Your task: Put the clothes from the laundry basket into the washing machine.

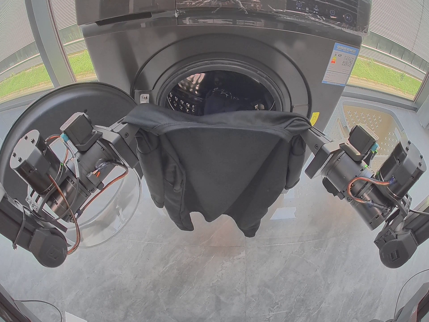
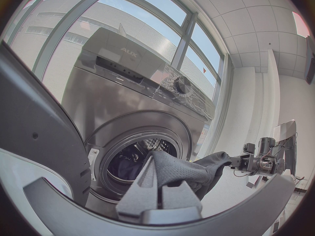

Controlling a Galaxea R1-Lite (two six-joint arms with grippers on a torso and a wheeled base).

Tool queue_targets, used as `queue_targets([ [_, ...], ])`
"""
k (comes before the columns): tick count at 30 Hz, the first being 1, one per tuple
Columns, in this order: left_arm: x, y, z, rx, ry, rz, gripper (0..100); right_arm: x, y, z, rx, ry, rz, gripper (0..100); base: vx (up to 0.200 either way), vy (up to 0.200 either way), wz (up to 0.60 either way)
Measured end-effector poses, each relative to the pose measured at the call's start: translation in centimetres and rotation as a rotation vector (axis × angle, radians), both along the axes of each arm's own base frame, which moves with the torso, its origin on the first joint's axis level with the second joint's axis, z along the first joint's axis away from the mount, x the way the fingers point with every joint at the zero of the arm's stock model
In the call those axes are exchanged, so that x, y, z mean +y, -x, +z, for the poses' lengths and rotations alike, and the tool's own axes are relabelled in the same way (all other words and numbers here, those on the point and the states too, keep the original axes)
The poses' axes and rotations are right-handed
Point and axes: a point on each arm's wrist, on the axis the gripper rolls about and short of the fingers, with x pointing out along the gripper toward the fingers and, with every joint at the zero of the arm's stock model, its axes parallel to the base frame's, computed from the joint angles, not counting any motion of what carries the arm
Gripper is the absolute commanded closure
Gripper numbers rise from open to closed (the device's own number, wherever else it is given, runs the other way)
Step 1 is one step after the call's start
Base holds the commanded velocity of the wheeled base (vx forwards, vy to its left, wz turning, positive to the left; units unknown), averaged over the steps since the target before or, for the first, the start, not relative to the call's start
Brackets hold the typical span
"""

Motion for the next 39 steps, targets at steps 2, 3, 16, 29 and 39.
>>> queue_targets([
  [2,0.0,0.0,0.2,-0.008,0.004,0.001,100,0.0,0.0,0.1,-0.002,-0.002,0.000,100,0.000,0.000,0.00],
  [3,0.1,0.0,0.3,-0.012,0.006,0.003,100,-0.1,0.0,0.1,-0.004,-0.003,-0.003,100,0.000,0.000,0.00],
  [16,0.0,0.2,0.3,-0.010,0.005,-0.001,100,-0.4,-0.2,0.5,-0.017,-0.011,-0.015,100,0.000,0.000,0.00],
  [29,-3.2,0.7,-0.5,0.005,-0.019,-0.112,100,-0.5,0.0,-0.6,0.023,0.008,-0.014,100,0.000,0.000,0.00],
  [39,-5.8,0.3,-1.3,-0.005,-0.054,-0.174,100,1.4,0.9,-5.8,0.197,0.116,0.062,0,0.000,0.000,0.00],
])
